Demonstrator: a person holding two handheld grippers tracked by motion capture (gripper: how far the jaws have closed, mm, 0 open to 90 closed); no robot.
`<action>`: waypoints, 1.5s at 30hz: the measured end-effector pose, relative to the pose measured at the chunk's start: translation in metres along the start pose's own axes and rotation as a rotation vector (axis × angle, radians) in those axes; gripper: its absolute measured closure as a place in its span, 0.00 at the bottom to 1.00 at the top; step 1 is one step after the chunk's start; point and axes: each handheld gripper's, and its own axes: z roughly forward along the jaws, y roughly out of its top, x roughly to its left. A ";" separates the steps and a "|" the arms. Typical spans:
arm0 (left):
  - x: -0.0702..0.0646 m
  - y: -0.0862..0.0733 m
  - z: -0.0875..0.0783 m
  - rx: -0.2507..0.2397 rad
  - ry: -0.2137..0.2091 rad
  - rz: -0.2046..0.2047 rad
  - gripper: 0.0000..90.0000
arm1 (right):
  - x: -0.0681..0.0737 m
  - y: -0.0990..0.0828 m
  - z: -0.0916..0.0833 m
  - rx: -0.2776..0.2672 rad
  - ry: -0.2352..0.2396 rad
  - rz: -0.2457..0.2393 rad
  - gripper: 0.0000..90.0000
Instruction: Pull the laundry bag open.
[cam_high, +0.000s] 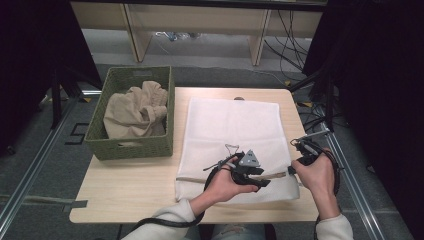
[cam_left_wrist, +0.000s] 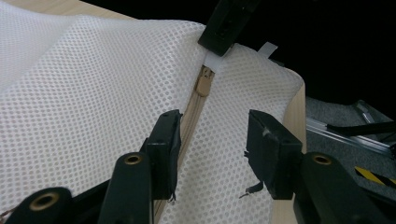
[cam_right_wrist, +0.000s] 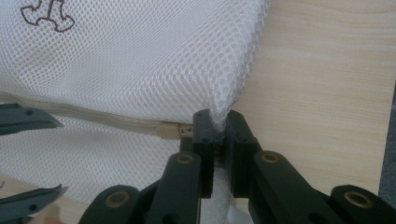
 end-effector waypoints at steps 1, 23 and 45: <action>-0.001 0.001 0.001 0.001 0.001 -0.003 0.61 | 0.000 0.000 0.000 0.000 0.000 0.000 0.94; -0.002 0.010 0.043 0.013 -0.041 -0.015 0.61 | 0.009 -0.003 -0.004 -0.014 0.007 0.015 0.94; -0.004 0.008 0.051 0.038 -0.059 -0.097 0.69 | 0.012 -0.002 -0.003 -0.015 0.006 0.002 0.94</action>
